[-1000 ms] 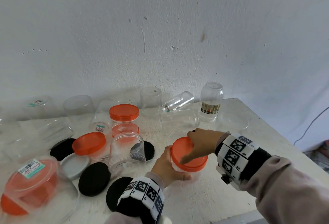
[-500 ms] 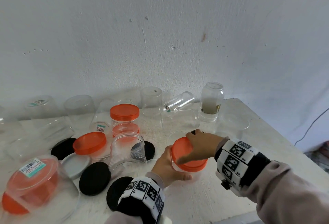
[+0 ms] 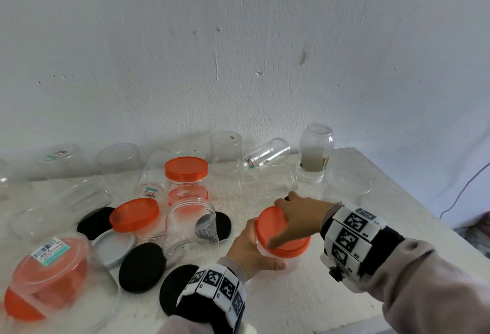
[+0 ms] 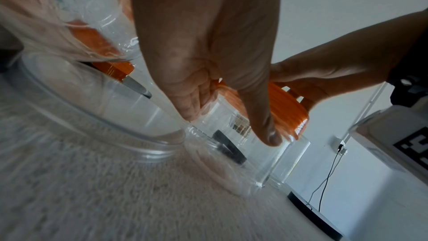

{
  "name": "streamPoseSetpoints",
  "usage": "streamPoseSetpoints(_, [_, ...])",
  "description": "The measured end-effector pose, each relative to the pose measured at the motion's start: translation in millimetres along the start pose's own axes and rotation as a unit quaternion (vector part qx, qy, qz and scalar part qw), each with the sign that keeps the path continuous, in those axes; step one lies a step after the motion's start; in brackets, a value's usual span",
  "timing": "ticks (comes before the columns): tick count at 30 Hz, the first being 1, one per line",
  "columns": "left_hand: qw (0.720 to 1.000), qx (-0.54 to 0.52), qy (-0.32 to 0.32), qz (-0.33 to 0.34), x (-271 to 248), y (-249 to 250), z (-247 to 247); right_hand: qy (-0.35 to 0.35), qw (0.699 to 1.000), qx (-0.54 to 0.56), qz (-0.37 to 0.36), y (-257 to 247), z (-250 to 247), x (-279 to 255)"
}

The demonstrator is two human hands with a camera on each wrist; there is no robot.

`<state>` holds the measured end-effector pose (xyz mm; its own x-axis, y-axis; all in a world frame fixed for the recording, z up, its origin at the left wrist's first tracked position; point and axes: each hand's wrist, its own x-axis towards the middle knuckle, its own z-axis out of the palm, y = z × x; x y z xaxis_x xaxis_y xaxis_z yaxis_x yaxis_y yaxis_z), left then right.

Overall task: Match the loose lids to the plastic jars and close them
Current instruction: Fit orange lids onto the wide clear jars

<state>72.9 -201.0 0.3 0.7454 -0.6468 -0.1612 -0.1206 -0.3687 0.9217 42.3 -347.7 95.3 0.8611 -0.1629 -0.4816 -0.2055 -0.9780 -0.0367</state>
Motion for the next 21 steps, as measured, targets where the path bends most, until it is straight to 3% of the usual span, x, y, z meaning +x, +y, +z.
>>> streamPoseSetpoints(6, [0.999,0.04,0.003,-0.001,0.7,2.5,-0.4,-0.039,0.997,0.018,-0.07,3.4,-2.9,-1.8])
streamPoseSetpoints(15, [1.0,0.008,-0.001,-0.002,0.6,0.2,-0.4,-0.006,1.0,-0.005,-0.008,3.3,4.0,2.8])
streamPoseSetpoints(21, [1.0,0.027,-0.002,-0.006,1.2,1.3,0.2,-0.027,0.995,0.028,-0.088,5.4,2.8,1.2])
